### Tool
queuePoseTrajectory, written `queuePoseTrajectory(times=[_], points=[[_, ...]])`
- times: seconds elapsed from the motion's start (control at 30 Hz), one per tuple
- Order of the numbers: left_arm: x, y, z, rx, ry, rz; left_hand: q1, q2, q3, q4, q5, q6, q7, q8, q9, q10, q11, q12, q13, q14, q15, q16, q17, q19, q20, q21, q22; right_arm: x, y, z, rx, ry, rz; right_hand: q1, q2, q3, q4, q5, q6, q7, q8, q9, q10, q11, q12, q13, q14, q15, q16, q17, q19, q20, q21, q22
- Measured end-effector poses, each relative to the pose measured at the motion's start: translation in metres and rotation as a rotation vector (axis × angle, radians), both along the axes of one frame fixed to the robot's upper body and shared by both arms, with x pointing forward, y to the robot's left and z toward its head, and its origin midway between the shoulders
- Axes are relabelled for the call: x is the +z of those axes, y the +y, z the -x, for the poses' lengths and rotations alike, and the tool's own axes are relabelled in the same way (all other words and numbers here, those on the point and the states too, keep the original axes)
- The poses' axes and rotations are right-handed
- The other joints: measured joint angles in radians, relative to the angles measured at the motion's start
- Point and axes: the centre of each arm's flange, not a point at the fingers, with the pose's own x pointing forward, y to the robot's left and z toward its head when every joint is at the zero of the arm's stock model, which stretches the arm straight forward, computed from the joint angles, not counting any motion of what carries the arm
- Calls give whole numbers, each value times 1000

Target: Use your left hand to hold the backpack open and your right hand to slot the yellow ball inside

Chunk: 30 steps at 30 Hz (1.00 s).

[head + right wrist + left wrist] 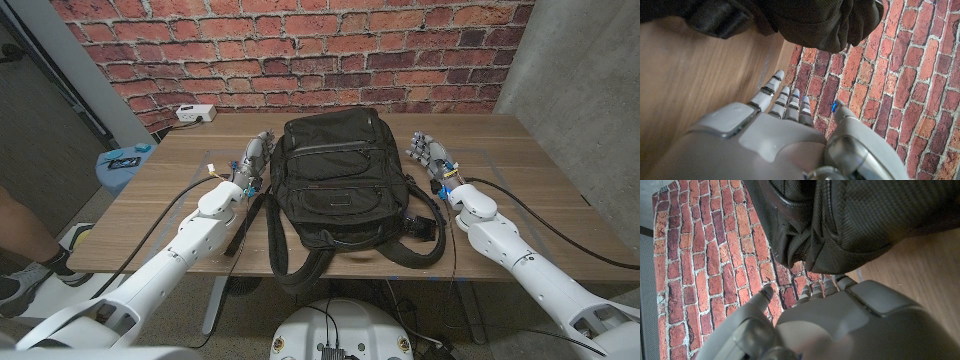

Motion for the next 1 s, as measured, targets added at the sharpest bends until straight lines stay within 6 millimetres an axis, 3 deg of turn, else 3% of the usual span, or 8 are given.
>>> queuePoseTrajectory(times=[0.43,1.0], points=[[1,3,16,14,-2,-35,8,0,5,-6,0,0,0,0,0,0,0,0,0,0,0,0,0,0,0,-1,0,-1,0,7,-13,-6,17,0,0,2,-4,0,0,0,0,0,0,0,0,0,0,0,0,0,0,0,0,0],[8,16,45,61,-28,-102,33,-2,16,-42,0,0,0,0,0,0,0,0,0,0,0,0,-5,5,5,-19,0,-3,0,12,-35,-10,24,11,-1,2,-7,0,6,2,0,0,0,0,0,0,0,0,0,-3,0,0,0,0]])
